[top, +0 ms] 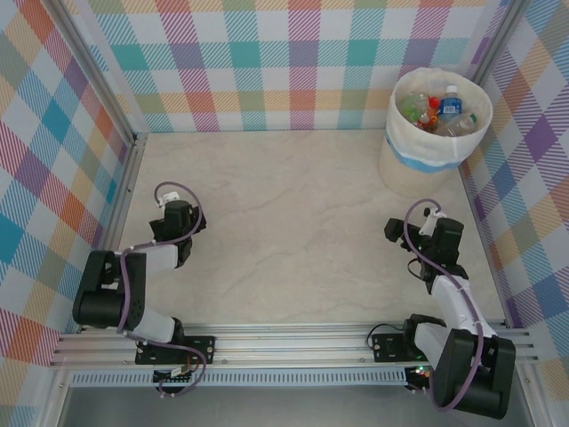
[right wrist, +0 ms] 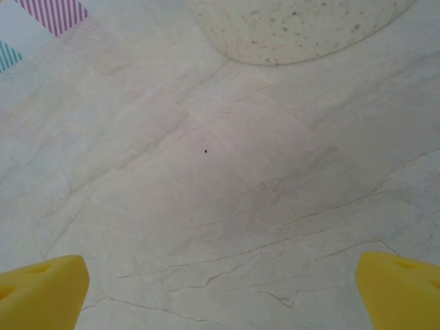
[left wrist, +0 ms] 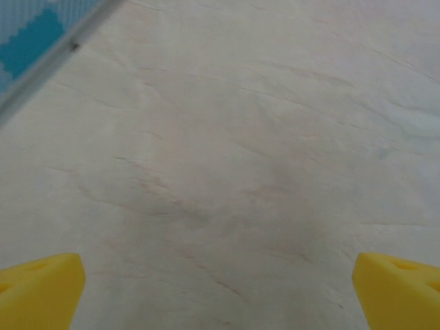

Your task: Put the plastic bottles in the bin

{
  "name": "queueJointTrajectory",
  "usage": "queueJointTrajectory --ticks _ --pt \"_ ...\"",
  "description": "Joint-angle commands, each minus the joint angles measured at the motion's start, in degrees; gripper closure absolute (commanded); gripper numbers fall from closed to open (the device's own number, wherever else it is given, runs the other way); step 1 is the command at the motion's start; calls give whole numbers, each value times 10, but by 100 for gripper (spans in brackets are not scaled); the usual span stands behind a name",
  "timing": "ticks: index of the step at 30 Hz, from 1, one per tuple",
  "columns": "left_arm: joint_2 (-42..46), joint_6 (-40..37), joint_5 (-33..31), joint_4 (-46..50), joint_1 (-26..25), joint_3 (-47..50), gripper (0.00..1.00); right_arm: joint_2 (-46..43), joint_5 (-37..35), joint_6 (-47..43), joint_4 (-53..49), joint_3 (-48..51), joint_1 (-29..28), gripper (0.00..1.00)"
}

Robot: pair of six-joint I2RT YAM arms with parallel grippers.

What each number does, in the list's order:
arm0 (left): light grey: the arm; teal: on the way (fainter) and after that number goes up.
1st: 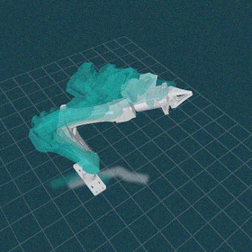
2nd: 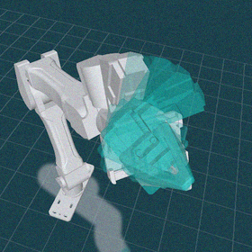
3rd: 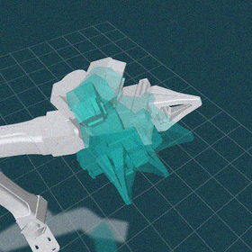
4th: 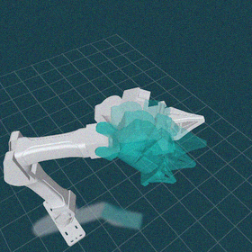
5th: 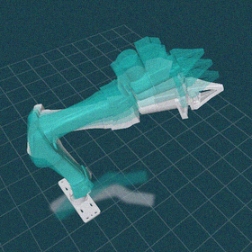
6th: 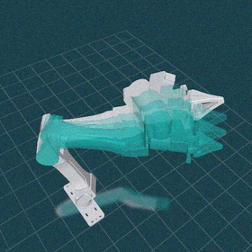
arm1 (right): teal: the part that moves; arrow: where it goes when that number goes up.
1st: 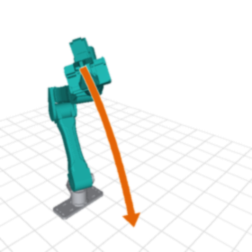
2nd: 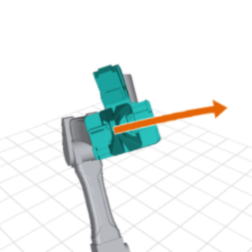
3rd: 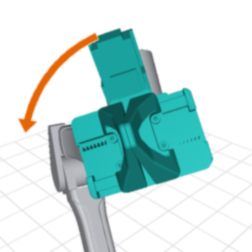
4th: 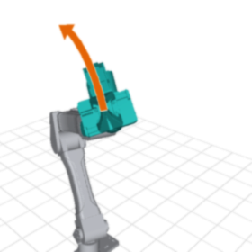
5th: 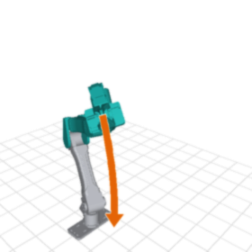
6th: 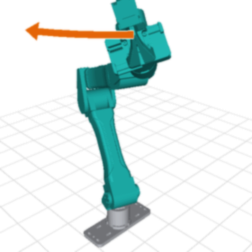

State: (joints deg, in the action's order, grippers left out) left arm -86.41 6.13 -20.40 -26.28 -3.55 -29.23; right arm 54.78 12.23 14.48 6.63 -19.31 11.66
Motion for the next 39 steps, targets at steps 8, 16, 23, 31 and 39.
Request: queueJointTrajectory --ticks 8,16,23,31,39 --pt "-28 -41 30 -258 -12 85 0 86 -14 -42 134 3 -34 0" --pt "-29 -44 15 -235 -21 72 0 204 -65 -94 210 -53 -81 0" --pt "-29 -44 15 -235 -21 72 0 271 -102 -165 358 -44 -135 0" --pt "-29 -44 15 -234 -21 72 0 329 -155 -150 583 50 -140 0" --pt "-30 -45 15 -234 -21 72 0 332 -153 -127 423 -36 -123 0"
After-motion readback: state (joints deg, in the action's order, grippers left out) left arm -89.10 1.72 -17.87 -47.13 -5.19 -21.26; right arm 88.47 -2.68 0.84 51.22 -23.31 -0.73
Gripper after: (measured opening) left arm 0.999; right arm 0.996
